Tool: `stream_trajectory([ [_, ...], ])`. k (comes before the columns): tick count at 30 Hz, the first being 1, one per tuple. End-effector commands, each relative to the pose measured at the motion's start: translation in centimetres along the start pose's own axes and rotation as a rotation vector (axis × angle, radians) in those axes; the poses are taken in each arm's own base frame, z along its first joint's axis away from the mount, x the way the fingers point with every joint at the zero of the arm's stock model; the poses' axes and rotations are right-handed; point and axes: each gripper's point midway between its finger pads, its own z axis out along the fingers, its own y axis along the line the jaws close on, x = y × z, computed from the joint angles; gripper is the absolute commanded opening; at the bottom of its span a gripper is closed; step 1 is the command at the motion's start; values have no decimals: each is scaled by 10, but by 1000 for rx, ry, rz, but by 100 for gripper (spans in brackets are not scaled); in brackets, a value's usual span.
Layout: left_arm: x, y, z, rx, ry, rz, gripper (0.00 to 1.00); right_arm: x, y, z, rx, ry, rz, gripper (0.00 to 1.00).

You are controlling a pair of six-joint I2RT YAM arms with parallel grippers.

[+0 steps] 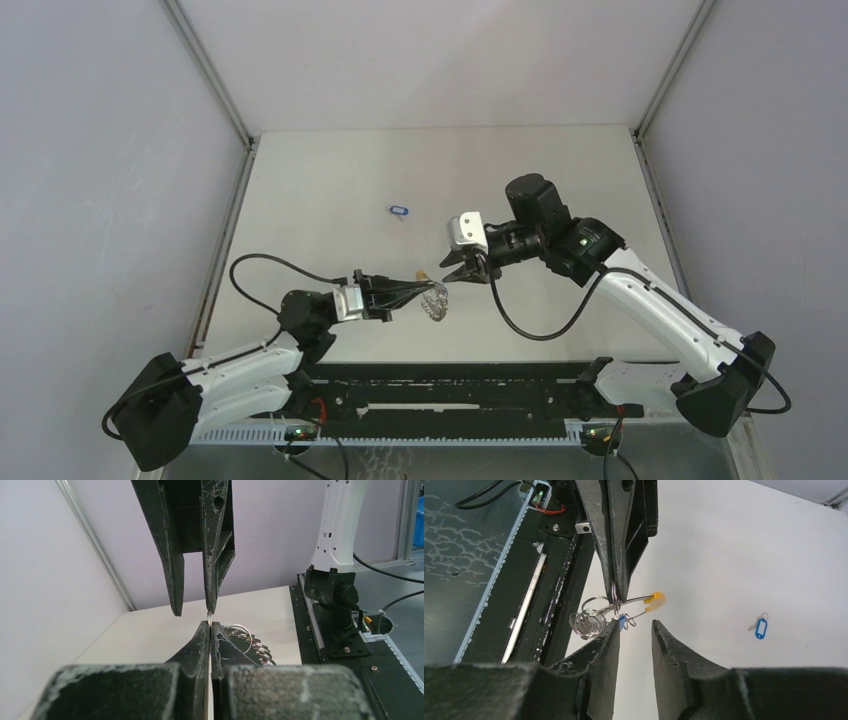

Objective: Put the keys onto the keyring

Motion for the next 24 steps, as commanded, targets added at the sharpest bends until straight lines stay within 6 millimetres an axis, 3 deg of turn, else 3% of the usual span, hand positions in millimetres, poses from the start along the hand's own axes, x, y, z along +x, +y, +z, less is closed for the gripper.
stream_trajectory([
  [1,-15,1,1,1,-48,42,0,-8,5,5,-44,-43,-35,30],
  [13,-16,4,1,-9,-49,42,0,-2,12,8,-81,-28,-6,25],
  [24,-20,4,0,-12,-58,49,0,5,13,15,-108,-19,29,3],
])
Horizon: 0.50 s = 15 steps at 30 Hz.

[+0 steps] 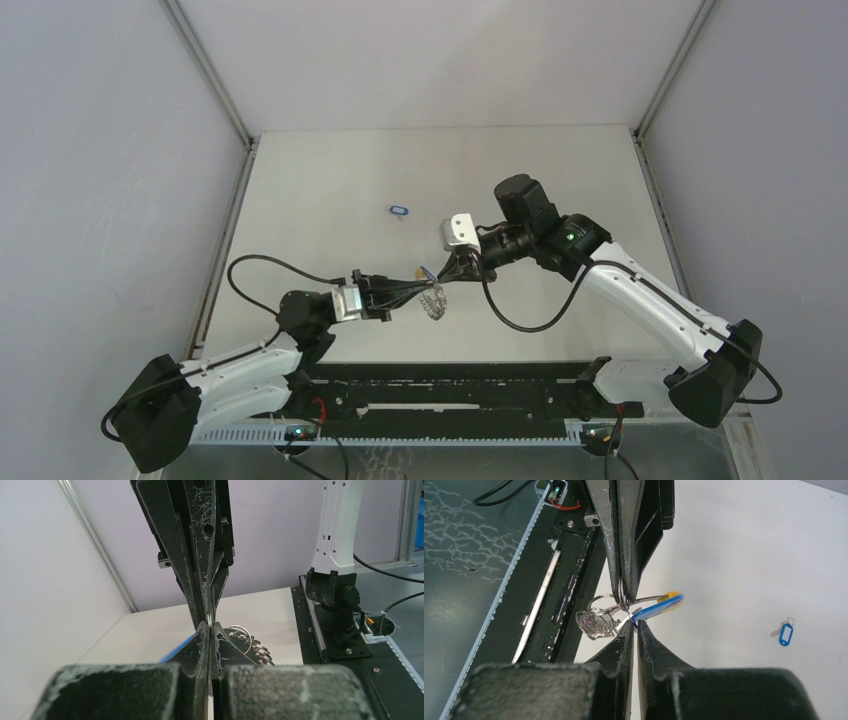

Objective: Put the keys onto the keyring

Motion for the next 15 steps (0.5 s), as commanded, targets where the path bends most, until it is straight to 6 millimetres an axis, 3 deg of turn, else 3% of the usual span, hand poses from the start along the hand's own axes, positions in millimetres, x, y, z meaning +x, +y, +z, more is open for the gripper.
stream_trajectory([
  [1,-18,3,1,-8,-55,43,0,-5,6,1,-32,-23,-9,0],
  [15,-27,4,2,-12,-102,52,0,18,10,18,-66,55,70,0],
])
